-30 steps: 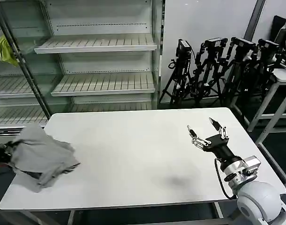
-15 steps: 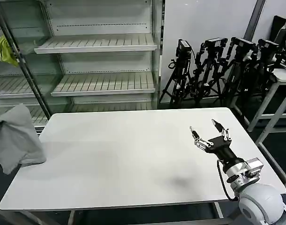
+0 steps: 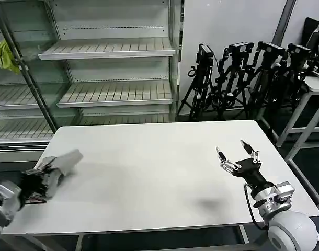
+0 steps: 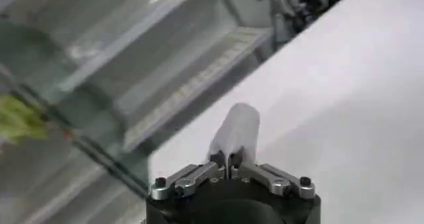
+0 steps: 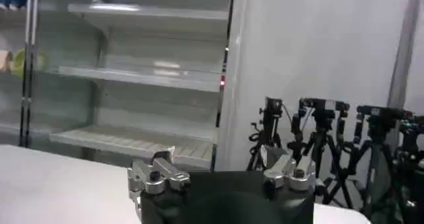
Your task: Fold and organize the clothes.
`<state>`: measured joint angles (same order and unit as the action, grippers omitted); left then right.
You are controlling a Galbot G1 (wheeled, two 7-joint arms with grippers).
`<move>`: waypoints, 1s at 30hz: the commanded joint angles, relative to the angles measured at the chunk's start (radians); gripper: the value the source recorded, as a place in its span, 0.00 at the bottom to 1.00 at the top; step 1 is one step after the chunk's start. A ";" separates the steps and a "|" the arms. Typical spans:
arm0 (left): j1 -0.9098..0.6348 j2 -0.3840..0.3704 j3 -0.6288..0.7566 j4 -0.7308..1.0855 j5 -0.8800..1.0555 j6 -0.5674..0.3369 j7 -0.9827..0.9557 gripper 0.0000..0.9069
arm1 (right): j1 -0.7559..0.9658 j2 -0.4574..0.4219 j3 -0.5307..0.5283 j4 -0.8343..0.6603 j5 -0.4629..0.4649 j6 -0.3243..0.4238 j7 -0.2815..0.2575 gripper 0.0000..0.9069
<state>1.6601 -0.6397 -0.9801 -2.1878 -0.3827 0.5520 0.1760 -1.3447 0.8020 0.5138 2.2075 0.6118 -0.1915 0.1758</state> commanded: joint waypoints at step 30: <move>-0.533 -0.121 0.696 -0.008 -0.302 -0.034 -0.156 1.00 | 0.039 0.000 -0.088 -0.074 -0.043 -0.021 0.018 1.00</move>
<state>1.2253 -0.7718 -0.3567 -2.1425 -0.5266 0.5526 0.0441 -1.3279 0.8029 0.4536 2.1480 0.5713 -0.2085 0.1902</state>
